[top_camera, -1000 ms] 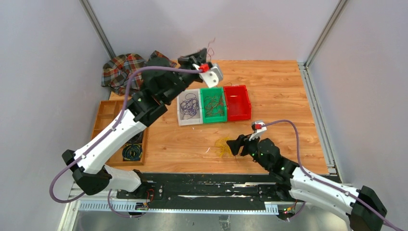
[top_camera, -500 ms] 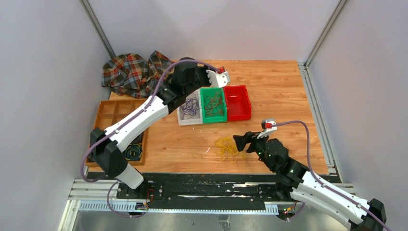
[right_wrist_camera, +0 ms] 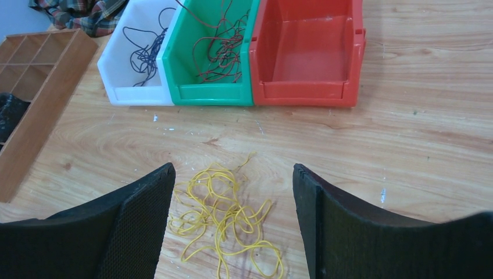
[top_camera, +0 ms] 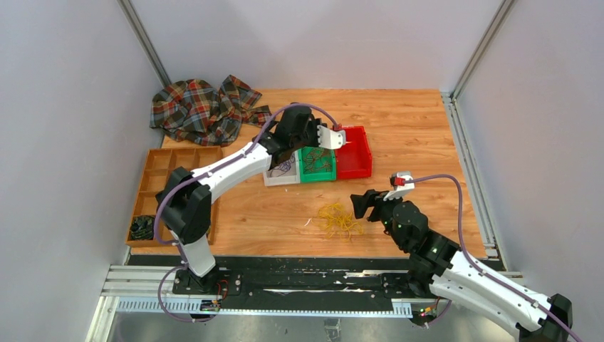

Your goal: Untangle the cables

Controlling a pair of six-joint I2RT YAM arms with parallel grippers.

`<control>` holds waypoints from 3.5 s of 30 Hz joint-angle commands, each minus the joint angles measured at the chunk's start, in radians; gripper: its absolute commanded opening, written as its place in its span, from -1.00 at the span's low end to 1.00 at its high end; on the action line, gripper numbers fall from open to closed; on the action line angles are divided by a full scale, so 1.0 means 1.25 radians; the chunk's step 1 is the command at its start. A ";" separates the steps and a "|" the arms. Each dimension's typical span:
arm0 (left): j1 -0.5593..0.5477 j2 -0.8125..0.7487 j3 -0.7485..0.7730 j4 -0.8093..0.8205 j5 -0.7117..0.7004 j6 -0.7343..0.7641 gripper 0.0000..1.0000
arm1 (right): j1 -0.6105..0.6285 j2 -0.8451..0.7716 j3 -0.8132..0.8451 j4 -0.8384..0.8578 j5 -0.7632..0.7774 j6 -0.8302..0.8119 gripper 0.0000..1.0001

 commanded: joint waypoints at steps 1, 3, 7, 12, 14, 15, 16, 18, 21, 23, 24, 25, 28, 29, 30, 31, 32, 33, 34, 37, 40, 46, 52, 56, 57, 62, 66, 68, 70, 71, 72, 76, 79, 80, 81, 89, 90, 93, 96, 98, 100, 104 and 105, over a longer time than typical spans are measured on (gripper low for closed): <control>0.000 0.013 -0.005 0.022 0.027 -0.055 -0.99 | 0.007 -0.003 0.024 -0.030 0.045 -0.013 0.48; 0.000 0.021 0.008 -0.004 0.071 -0.113 -0.99 | 0.007 -0.002 0.024 -0.032 0.047 -0.014 0.48; 0.000 0.046 0.036 -0.060 0.165 -0.211 -0.99 | 0.007 -0.003 0.025 -0.042 0.051 -0.011 0.48; 0.000 0.100 0.081 -0.137 0.197 -0.266 -0.99 | 0.007 -0.012 0.026 -0.061 0.055 -0.001 0.48; 0.000 0.115 0.075 -0.133 0.169 -0.258 -0.99 | 0.007 -0.020 0.026 -0.070 0.058 0.000 0.48; -0.001 0.121 0.069 -0.126 0.150 -0.252 -0.99 | 0.007 -0.025 0.026 -0.074 0.061 -0.001 0.48; 0.001 0.127 0.062 -0.117 0.134 -0.248 -0.99 | 0.007 -0.028 0.026 -0.077 0.063 -0.003 0.48; 0.005 0.136 0.048 -0.092 0.113 -0.247 -0.99 | 0.007 -0.033 0.026 -0.078 0.065 -0.006 0.48; 0.011 0.151 0.036 -0.061 0.100 -0.251 -0.99 | 0.006 -0.028 0.028 -0.079 0.065 -0.008 0.48; 0.012 0.167 0.029 -0.041 0.083 -0.246 -0.99 | 0.006 -0.016 0.030 -0.078 0.064 -0.007 0.48; 0.013 0.174 0.032 -0.039 0.081 -0.245 -0.99 | 0.005 -0.011 0.032 -0.078 0.063 -0.008 0.48; 0.015 0.181 0.037 -0.045 0.083 -0.249 -0.99 | 0.005 -0.007 0.036 -0.078 0.061 -0.007 0.48; 0.025 0.198 0.073 -0.093 0.107 -0.266 -0.68 | 0.005 0.006 0.045 -0.090 0.063 -0.007 0.48; 0.027 0.202 0.090 -0.122 0.120 -0.267 -0.46 | 0.004 0.008 0.050 -0.095 0.064 -0.007 0.48; 0.031 0.206 0.112 -0.158 0.135 -0.267 -0.21 | 0.002 0.011 0.053 -0.100 0.064 -0.007 0.49; 0.034 0.209 0.135 -0.191 0.154 -0.268 -0.08 | 0.001 0.012 0.055 -0.102 0.061 -0.007 0.48; 0.042 0.210 0.157 -0.223 0.174 -0.274 0.04 | -0.001 0.012 0.056 -0.105 0.059 -0.006 0.49; 0.047 0.209 0.186 -0.257 0.192 -0.276 0.17 | -0.002 0.012 0.058 -0.107 0.058 -0.003 0.49; 0.052 0.207 0.206 -0.289 0.208 -0.278 0.30 | -0.004 0.012 0.061 -0.110 0.056 -0.004 0.48; 0.069 0.197 0.266 -0.371 0.257 -0.290 0.45 | -0.008 0.020 0.070 -0.125 0.050 0.000 0.49; 0.088 0.179 0.322 -0.442 0.317 -0.305 0.47 | -0.010 0.026 0.078 -0.134 0.041 0.004 0.49; 0.090 0.103 0.342 -0.563 0.373 -0.314 0.53 | -0.013 0.073 0.086 -0.154 0.000 0.026 0.51; 0.090 -0.026 0.238 -0.648 0.444 -0.360 0.72 | -0.019 0.177 0.074 -0.126 -0.106 0.053 0.47; 0.088 -0.127 0.105 -0.648 0.484 -0.366 0.76 | -0.034 0.255 0.062 -0.074 -0.190 0.058 0.37; 0.089 -0.145 0.083 -0.648 0.485 -0.375 0.77 | -0.037 0.276 0.063 -0.067 -0.209 0.056 0.32; 0.089 -0.202 0.020 -0.649 0.430 -0.403 0.83 | -0.044 0.377 0.059 -0.035 -0.302 0.061 0.17; 0.090 -0.208 0.036 -0.680 0.361 -0.423 0.90 | -0.045 0.442 0.059 -0.018 -0.346 0.066 -0.07; 0.090 -0.204 0.054 -0.702 0.335 -0.435 0.91 | -0.044 0.466 0.063 -0.016 -0.360 0.065 -0.29; 0.090 -0.207 0.065 -0.719 0.320 -0.443 0.92 | -0.045 0.472 0.081 -0.034 -0.367 0.055 -0.61; 0.090 -0.211 0.065 -0.721 0.318 -0.443 0.92 | -0.046 0.466 0.096 -0.053 -0.367 0.048 -0.74; 0.090 -0.218 0.063 -0.720 0.317 -0.443 0.92 | -0.046 0.456 0.112 -0.071 -0.366 0.039 -0.85; 0.090 -0.237 0.061 -0.720 0.324 -0.443 0.93 | -0.046 0.392 0.192 -0.153 -0.361 0.003 -0.99; 0.090 -0.247 0.064 -0.720 0.331 -0.442 0.93 | -0.045 0.346 0.254 -0.217 -0.376 -0.023 -0.99; 0.090 -0.251 0.064 -0.720 0.337 -0.440 0.93 | -0.045 0.335 0.273 -0.237 -0.387 -0.031 -0.99; 0.090 -0.254 0.063 -0.720 0.344 -0.437 0.94 | -0.046 0.326 0.291 -0.253 -0.399 -0.036 -0.99; 0.090 -0.288 0.036 -0.720 0.502 -0.405 0.92 | -0.046 0.289 0.376 -0.279 -0.499 -0.049 -0.99; 0.090 -0.289 0.033 -0.719 0.528 -0.402 0.91 | -0.046 0.294 0.383 -0.274 -0.512 -0.048 -0.99; 0.089 -0.290 0.028 -0.719 0.596 -0.393 0.88 | -0.046 0.329 0.401 -0.231 -0.569 -0.035 -0.99; 0.078 -0.289 0.017 -0.719 0.628 -0.391 0.85 | -0.046 0.373 0.419 -0.199 -0.610 -0.013 -0.99; 0.064 -0.289 0.004 -0.720 0.623 -0.385 0.83 | -0.046 0.394 0.425 -0.176 -0.627 -0.001 -0.99; 0.057 -0.288 -0.006 -0.720 0.618 -0.384 0.82 | -0.046 0.406 0.431 -0.156 -0.637 0.008 -0.99; 0.055 -0.283 -0.006 -0.719 0.605 -0.397 0.79 | -0.045 0.411 0.433 -0.125 -0.629 0.018 -0.99; 0.055 -0.282 -0.005 -0.719 0.606 -0.402 0.78 | -0.046 0.414 0.433 -0.116 -0.632 0.023 -0.99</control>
